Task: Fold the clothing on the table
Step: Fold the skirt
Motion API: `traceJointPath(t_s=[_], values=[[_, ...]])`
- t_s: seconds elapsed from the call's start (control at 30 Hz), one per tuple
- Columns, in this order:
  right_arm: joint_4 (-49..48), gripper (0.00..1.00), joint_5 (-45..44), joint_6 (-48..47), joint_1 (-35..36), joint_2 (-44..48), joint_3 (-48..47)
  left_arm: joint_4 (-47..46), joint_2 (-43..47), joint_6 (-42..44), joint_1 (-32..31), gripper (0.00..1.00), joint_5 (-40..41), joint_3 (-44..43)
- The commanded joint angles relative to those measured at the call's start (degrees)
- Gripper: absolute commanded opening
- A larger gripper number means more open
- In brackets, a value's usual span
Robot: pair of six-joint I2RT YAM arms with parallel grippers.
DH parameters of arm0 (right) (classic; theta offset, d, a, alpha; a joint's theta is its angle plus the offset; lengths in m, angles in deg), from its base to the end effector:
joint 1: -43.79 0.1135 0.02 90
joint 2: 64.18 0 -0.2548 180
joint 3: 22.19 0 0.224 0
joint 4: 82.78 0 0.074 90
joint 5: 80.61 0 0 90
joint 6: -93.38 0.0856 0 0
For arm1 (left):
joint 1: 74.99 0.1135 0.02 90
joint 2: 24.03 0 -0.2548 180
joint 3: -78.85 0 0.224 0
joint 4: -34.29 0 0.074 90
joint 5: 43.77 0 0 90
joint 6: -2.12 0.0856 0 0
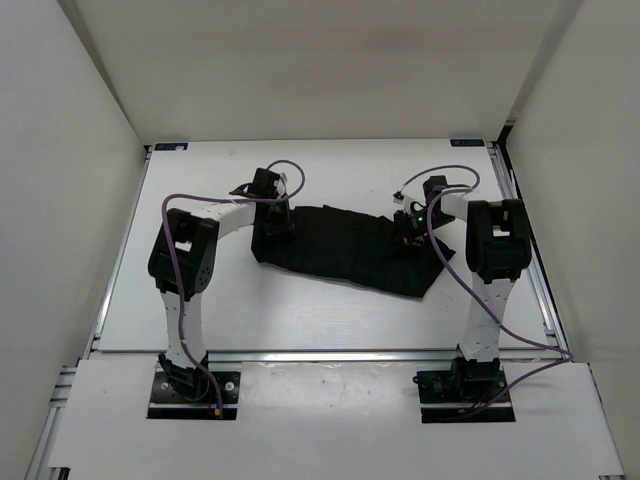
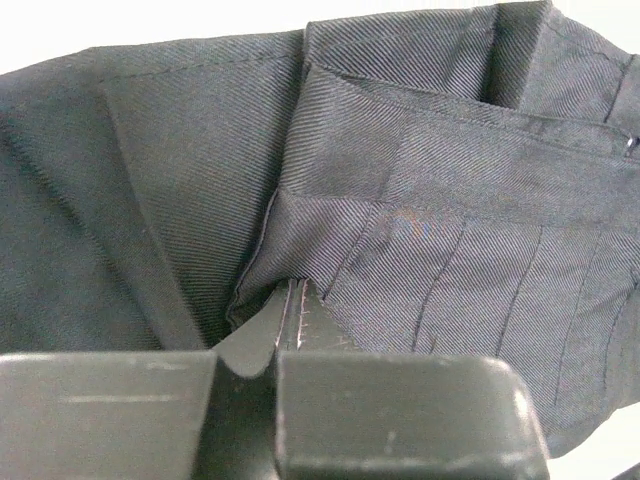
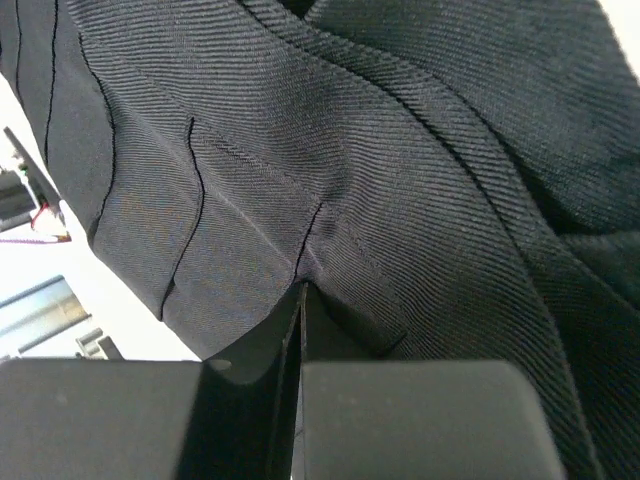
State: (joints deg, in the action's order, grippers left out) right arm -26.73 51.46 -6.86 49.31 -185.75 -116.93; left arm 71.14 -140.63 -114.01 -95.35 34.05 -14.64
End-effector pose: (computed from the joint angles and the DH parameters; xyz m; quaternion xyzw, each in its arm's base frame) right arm 0.3631 0.0927 0.0930 -0.1498 0.9197 0.3556 0.0727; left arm 0.3866 -0.1627 0.1169 -0.0209 0.9606 -0.1959 0.1963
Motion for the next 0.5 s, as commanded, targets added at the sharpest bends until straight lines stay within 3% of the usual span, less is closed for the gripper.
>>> traceJointPath(t_s=[0.0, 0.1, 0.2, 0.33, 0.4, 0.47], values=[[-2.01, 0.01, -7.36, 2.85, -0.24, 1.16, -1.92, -1.45, 3.65, -0.41, 0.23, 0.0, 8.4, 2.19], [-5.52, 0.0, -1.31, 6.1, -4.01, 5.81, -1.74, -6.37, 9.53, 0.64, -1.25, 0.0, 8.76, 1.58], [-3.87, 0.0, 9.3, 5.59, -8.84, 8.81, -1.84, -9.36, 11.66, 0.55, -4.41, 0.01, 0.26, -3.06], [1.58, 0.0, 22.26, 0.76, -10.35, 11.01, 0.88, -7.78, 6.05, -2.59, -8.73, 0.0, -19.68, -9.67], [0.19, 0.0, 20.61, 1.27, -9.3, 11.71, 3.25, -14.34, 1.74, -8.45, -11.71, 0.0, -31.44, -9.85], [-1.92, 0.0, 17.71, 2.33, -8.34, 12.25, 5.36, -23.63, -0.81, -16.29, -13.56, 0.0, -37.35, -7.15]])
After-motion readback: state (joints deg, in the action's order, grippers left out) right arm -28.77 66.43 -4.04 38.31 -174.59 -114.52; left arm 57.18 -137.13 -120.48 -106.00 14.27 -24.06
